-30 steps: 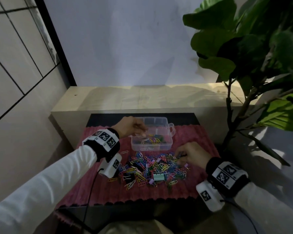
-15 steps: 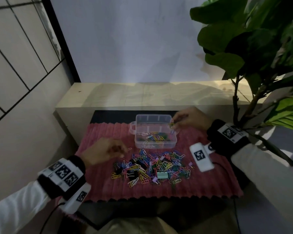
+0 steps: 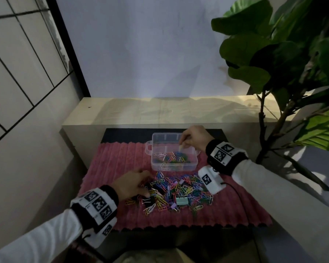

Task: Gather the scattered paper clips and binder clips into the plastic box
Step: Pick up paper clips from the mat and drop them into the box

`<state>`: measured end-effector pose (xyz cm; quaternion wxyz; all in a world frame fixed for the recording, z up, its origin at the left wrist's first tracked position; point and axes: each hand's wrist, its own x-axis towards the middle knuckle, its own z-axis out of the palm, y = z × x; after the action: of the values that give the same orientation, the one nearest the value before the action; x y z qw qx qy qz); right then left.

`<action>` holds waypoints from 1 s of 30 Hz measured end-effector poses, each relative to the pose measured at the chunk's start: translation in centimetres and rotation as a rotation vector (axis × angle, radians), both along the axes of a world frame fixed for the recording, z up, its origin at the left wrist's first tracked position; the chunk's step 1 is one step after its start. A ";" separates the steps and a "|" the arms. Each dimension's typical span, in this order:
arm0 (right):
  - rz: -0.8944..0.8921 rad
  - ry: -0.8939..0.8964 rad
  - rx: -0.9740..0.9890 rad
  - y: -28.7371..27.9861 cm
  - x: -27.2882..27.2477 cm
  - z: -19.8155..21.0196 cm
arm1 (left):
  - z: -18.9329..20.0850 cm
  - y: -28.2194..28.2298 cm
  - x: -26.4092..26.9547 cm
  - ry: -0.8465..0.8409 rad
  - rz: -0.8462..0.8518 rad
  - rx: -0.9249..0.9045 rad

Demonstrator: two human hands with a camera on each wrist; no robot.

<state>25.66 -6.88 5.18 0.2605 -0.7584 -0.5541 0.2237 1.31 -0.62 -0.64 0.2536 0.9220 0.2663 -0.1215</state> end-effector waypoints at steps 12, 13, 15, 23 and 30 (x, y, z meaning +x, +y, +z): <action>0.143 -0.094 -0.062 -3.7 0.5 -1.5 | -0.1 1.1 0.8 -0.172 0.017 0.031; 0.132 -0.098 -0.046 -4.1 0.6 -1.9 | -0.2 1.3 0.5 -0.199 0.024 0.032; 0.094 -0.065 0.019 -5.2 0.4 -2.5 | -0.3 1.5 0.1 -0.241 0.047 0.028; 0.252 -0.136 -0.116 -8.0 -1.9 -3.9 | 3.7 2.3 2.2 -0.394 0.169 -0.003; 0.142 -0.171 -0.201 -9.5 -3.6 -6.3 | 3.8 4.2 6.0 -0.467 0.347 -0.135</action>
<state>22.05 -16.42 -1.10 0.1188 -0.7558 -0.6013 0.2304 7.29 3.56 3.19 0.3858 0.8466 0.3459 0.1215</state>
